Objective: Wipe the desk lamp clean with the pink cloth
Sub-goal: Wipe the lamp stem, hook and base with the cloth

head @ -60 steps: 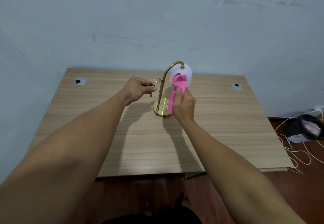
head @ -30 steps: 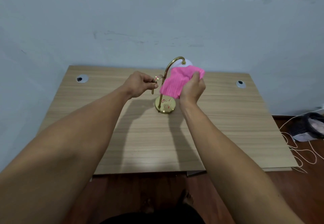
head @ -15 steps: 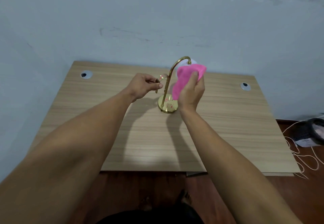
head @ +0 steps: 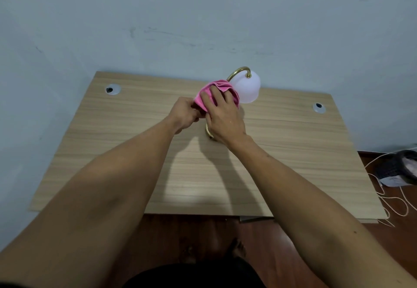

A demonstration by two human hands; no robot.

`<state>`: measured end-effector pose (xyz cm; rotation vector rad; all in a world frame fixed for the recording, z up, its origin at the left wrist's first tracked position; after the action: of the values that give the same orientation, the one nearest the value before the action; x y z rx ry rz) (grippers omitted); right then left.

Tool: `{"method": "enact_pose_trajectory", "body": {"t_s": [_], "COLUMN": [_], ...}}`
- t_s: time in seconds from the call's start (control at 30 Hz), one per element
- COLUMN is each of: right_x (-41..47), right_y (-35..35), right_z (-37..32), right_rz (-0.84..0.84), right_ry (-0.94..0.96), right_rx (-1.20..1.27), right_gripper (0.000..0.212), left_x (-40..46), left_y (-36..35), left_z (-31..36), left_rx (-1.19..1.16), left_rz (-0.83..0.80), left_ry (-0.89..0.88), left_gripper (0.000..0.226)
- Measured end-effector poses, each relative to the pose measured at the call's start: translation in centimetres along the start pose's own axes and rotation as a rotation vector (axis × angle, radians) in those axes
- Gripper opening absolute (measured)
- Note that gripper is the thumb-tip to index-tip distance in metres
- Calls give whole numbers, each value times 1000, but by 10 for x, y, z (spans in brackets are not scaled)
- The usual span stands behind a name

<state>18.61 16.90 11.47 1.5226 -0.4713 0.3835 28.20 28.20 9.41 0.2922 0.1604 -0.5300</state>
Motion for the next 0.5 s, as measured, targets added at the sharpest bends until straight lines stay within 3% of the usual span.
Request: {"method": "enact_pose_trajectory", "body": {"t_s": [0.13,0.33,0.4,0.5], "right_x": [-7,-10,-12,-22], "right_y": [4,14,18,26], "right_z": [9,13,15,25], "right_rz": [27,52,116,342], "right_ry": [132,183,91,-305], "right_rx": [-67,95,253,448], "right_gripper": [57,56,47,39], "left_x": [1,0,-1,-1], "left_y": [0,-2,-3,-3], "left_z": [-2,-1,-1,-1], "left_rx": [25,-5,-29,-49], "left_rz": [-4,-12,-5,1], "left_ry": [-12,-26,-14,2], "left_gripper": [25,23,22,25]}}
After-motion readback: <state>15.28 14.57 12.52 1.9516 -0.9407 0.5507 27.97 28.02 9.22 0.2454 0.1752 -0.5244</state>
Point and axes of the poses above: each hand's wrist, its own x-axis towards the middle knuckle, its own y-axis out of the back of the hand, z = x × y, the point moved 1 cm from there along x, towards the middle knuckle, and after that the axes turned 6 degrees about z, right-handed, at the moved point
